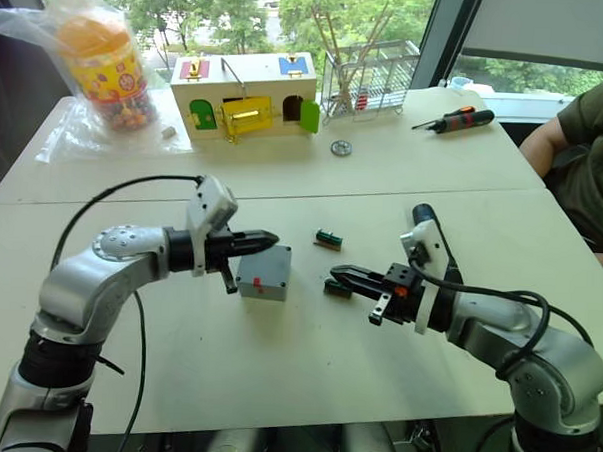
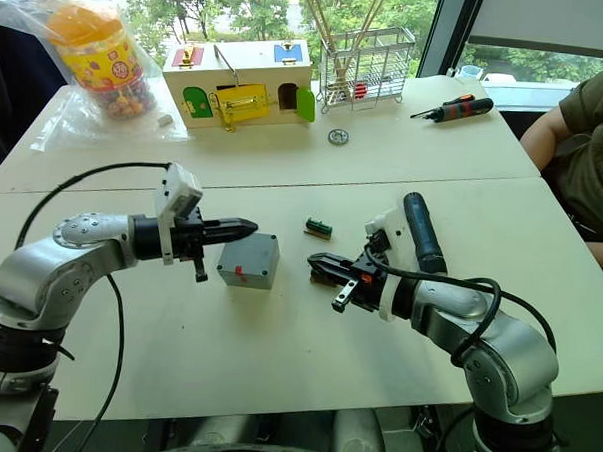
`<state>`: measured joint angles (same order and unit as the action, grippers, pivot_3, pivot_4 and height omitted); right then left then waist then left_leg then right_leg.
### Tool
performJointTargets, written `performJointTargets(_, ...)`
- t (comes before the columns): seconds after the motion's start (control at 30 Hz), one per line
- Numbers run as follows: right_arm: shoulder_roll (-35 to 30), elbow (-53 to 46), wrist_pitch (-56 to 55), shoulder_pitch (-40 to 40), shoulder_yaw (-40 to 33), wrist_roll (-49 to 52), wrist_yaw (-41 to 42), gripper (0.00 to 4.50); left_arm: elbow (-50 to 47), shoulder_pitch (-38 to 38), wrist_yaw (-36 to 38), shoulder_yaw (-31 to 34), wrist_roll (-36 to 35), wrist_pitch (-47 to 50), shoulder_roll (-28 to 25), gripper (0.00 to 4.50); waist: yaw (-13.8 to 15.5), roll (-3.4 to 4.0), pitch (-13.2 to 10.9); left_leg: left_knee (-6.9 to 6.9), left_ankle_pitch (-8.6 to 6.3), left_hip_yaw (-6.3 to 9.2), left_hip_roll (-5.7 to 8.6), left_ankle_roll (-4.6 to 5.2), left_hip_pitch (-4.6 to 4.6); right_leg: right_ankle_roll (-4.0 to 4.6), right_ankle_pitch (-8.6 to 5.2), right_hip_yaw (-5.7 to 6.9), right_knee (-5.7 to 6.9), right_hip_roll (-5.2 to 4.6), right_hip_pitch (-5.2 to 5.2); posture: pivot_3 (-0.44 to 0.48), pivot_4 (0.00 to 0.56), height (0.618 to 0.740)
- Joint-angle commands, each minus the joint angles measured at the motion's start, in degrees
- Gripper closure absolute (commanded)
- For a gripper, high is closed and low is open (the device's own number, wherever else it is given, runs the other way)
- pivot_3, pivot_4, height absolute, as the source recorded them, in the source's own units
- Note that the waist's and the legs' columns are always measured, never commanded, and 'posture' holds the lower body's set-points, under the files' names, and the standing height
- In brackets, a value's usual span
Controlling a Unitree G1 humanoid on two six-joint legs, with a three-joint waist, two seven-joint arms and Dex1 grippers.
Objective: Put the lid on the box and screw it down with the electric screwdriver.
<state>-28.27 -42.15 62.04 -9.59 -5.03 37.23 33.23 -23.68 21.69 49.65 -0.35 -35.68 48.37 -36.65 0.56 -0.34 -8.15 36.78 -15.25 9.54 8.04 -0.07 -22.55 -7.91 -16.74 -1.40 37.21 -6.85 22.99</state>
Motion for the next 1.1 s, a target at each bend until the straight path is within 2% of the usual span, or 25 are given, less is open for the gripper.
performJointTargets(0.03, -2.2, 2.6, -8.2, 1.9, 2.5, -4.8, 0.8, 3.95, -5.8, -3.3, 5.5, -5.5, 1.9, -4.2, -3.9, 4.50, -0.1, 0.01, 0.0, 0.00, 0.03, -0.05, 0.00, -0.05, 0.00, 0.00, 0.00, 0.00, -0.02, 0.00, -0.01, 0.000, 0.150, 0.740)
performJointTargets(0.07, -2.6, 3.8, -10.2, 2.5, 3.3, -6.0, 1.1, 3.63, -7.4, -4.3, 7.3, -7.3, 3.2, -6.0, -5.5, 4.50, -0.2, 0.01, 0.0, 0.00, 0.07, -0.10, 0.00, -0.12, 0.00, 0.00, 0.00, -0.03, -0.03, -0.02, -0.01, 0.000, 0.150, 0.740)
performJointTargets(0.1, -2.9, 5.0, -11.9, 2.9, 3.9, -6.9, 1.3, 3.12, -8.4, -4.9, 8.2, -7.8, 2.7, -6.2, -6.3, 4.50, -0.1, 0.01, -0.1, 0.00, 0.08, -0.11, 0.00, -0.14, 0.00, 0.00, 0.00, -0.04, -0.04, -0.03, -0.01, 0.000, 0.150, 0.740)
performJointTargets(0.2, -3.5, 7.9, -15.9, 3.8, 5.0, -8.6, 2.4, 1.54, -9.0, -5.6, 8.7, -6.9, -0.1, -4.8, -6.5, 4.50, 0.2, 0.07, -0.3, 0.00, 0.01, -0.09, 0.00, -0.01, 0.00, 0.04, 0.01, -0.03, -0.03, -0.02, -0.02, 0.000, 0.150, 0.740)
performJointTargets(0.3, -4.7, 10.0, -19.3, 4.4, 7.1, -10.6, 4.2, 0.27, -8.5, -7.1, 9.7, -6.8, 0.5, -5.8, -7.8, 4.50, 0.2, 0.09, -0.4, 0.01, 0.01, -0.03, 0.01, -0.01, 0.00, 0.06, 0.02, -0.01, -0.04, -0.01, 0.01, 0.000, 0.150, 0.740)
performJointTargets(0.5, -5.2, 14.1, -24.8, 4.4, 9.4, -14.3, 5.1, 0.27, -7.7, -9.4, 9.4, -6.2, 0.0, -6.0, -8.6, 4.50, 0.2, 0.12, -0.5, 0.01, 0.01, -0.05, 0.00, -0.01, 0.00, 0.05, 0.02, 0.00, -0.05, 0.00, -0.02, 0.000, 0.150, 0.740)
performJointTargets(0.6, -4.8, 15.4, -26.2, 4.0, 9.8, -15.5, 4.9, 1.02, -7.5, -9.7, 8.9, -6.1, 0.1, -6.1, -8.5, 4.50, 0.2, 0.13, -0.5, 0.01, 0.00, -0.05, 0.00, -0.01, 0.00, 0.05, 0.02, 0.00, -0.05, 0.00, -0.03, 0.000, 0.150, 0.740)
performJointTargets(0.7, -4.7, 16.1, -27.1, 3.7, 10.3, -16.2, 5.3, 2.04, -7.1, -9.7, 8.4, -6.3, 0.3, -6.3, -8.1, 4.50, 0.2, 0.15, -0.6, 0.01, 0.00, -0.04, 0.00, -0.01, 0.00, 0.05, 0.02, 0.01, -0.05, 0.01, 0.00, 0.000, 0.150, 0.740)
performJointTargets(1.1, -4.8, 17.4, -30.6, 4.2, 12.5, -19.9, 5.8, 2.04, -4.8, -9.6, 8.5, -8.0, 3.9, -9.3, -8.4, 4.50, 0.2, 0.16, -0.6, 0.01, 0.01, -0.04, 0.00, -0.01, 0.00, 0.05, 0.02, 0.01, -0.05, 0.02, 0.00, 0.000, 0.150, 0.740)
